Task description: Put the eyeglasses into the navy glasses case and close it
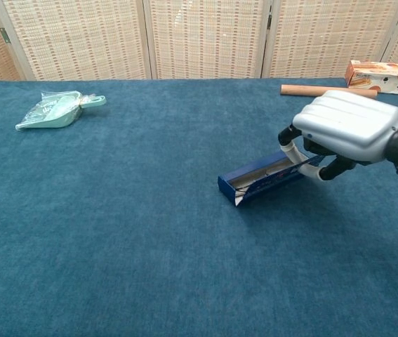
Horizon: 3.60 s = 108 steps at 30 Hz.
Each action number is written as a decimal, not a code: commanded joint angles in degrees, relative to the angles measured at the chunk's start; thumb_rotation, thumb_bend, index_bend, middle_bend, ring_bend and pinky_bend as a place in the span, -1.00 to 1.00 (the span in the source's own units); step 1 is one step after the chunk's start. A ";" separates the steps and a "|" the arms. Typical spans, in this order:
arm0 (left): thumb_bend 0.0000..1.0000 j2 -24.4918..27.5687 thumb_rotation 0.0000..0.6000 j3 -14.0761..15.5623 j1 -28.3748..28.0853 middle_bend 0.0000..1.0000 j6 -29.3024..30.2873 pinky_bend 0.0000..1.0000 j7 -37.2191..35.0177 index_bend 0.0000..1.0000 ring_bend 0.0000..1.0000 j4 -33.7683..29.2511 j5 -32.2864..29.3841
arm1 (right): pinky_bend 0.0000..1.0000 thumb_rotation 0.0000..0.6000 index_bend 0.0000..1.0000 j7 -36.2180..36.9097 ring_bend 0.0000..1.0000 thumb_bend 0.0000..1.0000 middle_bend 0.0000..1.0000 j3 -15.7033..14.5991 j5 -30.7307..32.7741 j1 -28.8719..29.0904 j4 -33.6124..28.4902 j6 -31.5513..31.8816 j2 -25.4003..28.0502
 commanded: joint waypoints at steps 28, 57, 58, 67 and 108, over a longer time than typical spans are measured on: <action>-0.62 0.14 1.00 0.31 0.64 -0.81 1.44 -0.60 -1.76 -0.69 -0.81 1.00 0.74 | 0.93 1.00 -0.60 -9.63 1.00 -0.10 1.00 7.70 10.53 9.14 13.66 -10.63 -11.75; -0.62 0.43 1.00 0.56 0.99 -0.81 0.91 -0.60 -1.00 -0.69 -0.81 0.61 -0.24 | 0.93 1.00 -0.55 -10.05 1.00 -0.56 1.00 5.46 17.56 10.52 5.76 -16.83 -6.04; -0.62 0.38 1.00 0.58 0.98 -0.81 0.84 -0.60 -0.97 -0.69 -0.81 0.64 -0.29 | 0.93 1.00 -0.47 -9.88 1.00 -0.50 1.00 5.59 17.68 10.68 6.04 -16.79 -6.33; -0.62 0.22 1.00 0.54 1.02 -0.81 0.68 -0.60 -1.04 -0.69 -0.81 0.84 -0.55 | 0.93 1.00 0.12 -8.17 1.00 -0.22 1.00 6.07 18.35 11.66 8.37 -16.47 -7.88; -0.62 -5.66 1.00 -3.52 -3.37 -0.81 2.51 -0.60 4.96 -0.69 -0.81 0.32 1.58 | -0.45 1.00 -1.00 12.87 -0.76 -0.60 -0.59 -6.27 7.55 -24.21 -12.55 25.29 19.60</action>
